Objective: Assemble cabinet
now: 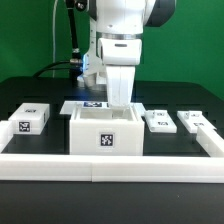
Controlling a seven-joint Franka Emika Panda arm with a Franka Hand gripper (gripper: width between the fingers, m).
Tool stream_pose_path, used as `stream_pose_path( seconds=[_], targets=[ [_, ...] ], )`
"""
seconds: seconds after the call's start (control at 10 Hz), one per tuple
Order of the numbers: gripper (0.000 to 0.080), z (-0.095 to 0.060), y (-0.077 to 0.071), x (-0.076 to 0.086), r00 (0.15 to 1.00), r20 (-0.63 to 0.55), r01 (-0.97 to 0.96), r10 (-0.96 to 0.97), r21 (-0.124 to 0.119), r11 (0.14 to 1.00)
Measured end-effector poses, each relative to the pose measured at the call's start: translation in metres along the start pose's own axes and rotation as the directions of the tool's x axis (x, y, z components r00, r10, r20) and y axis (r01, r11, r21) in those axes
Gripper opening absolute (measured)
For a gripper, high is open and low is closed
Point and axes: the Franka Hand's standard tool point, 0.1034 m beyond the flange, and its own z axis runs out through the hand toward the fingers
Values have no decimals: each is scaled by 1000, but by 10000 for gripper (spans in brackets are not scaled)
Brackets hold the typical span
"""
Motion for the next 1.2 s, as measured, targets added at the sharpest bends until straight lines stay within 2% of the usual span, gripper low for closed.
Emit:
stream_pose_path(
  seconds=[0.1,0.2,0.3,0.5,0.6,0.7,0.8,0.9,1.0,1.2],
  targets=[
    [798,-1,1,0,1000,1,-2,2,-1,1000],
    [670,-2,1,0,1000,1,-3,3,-4,1000],
    [670,-1,1,0,1000,1,-4,4,-1,1000],
    [397,-1,1,-1,1000,1,-4,4,-1,1000],
    [397,-1,1,-1,1000,1,-4,4,-1,1000],
    [211,-1,1,-1,1000,1,-4,4,-1,1000],
    [82,-1,1,-1,1000,1,-4,4,-1,1000],
    [82,-1,1,-1,1000,1,-5,5,-4,1000],
    [37,-2,2,-1,1000,0,-5,5,-8,1000],
    [37,-2,2,-1,1000,0,-5,5,-9,1000]
  ],
)
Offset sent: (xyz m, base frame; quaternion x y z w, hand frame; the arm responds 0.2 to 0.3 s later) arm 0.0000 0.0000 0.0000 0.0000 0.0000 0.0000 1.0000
